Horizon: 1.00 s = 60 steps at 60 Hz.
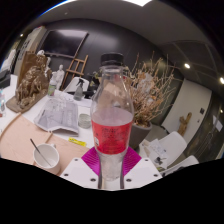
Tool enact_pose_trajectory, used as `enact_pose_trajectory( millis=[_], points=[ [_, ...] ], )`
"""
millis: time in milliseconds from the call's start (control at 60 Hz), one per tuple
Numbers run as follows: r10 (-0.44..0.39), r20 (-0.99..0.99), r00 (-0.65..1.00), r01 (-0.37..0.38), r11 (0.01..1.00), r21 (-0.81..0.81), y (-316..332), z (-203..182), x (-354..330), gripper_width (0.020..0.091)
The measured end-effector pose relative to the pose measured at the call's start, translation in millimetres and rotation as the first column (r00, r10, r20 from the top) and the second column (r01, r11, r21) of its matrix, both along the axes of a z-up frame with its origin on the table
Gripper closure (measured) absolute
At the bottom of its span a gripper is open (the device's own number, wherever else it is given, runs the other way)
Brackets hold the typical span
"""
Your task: Pour water
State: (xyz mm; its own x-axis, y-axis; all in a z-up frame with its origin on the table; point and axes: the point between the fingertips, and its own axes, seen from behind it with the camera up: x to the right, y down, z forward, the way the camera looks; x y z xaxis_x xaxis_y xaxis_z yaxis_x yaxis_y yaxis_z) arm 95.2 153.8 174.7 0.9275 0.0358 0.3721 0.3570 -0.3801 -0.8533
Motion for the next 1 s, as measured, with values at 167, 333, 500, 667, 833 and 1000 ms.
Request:
enact_pose_trajectory(
  millis=[167, 333, 500, 667, 833, 1000],
  points=[
    [0.050, -0.278, 0.959, -0.054, 0.999, -0.007, 4.5, -46.8, -22.1, 0.0868],
    [0.094, -0.347, 0.933, -0.109, 0.994, -0.026, 7.5, -90.1, -37.7, 0.0869],
    [0.077, -0.409, 0.909, -0.106, 0.993, -0.051, 4.5, -121.9, -39.4, 0.0863],
    [0.110, -0.395, 0.912, -0.113, 0.993, 0.016, 1.4, -121.8, -38.6, 0.0765],
    [0.047, -0.423, 0.905, -0.079, 0.995, -0.059, -9.6, -128.6, -36.2, 0.0447],
    [-0.021, -0.399, 0.917, -0.030, 0.992, -0.120, -51.8, -104.8, -37.3, 0.0252]
  ],
)
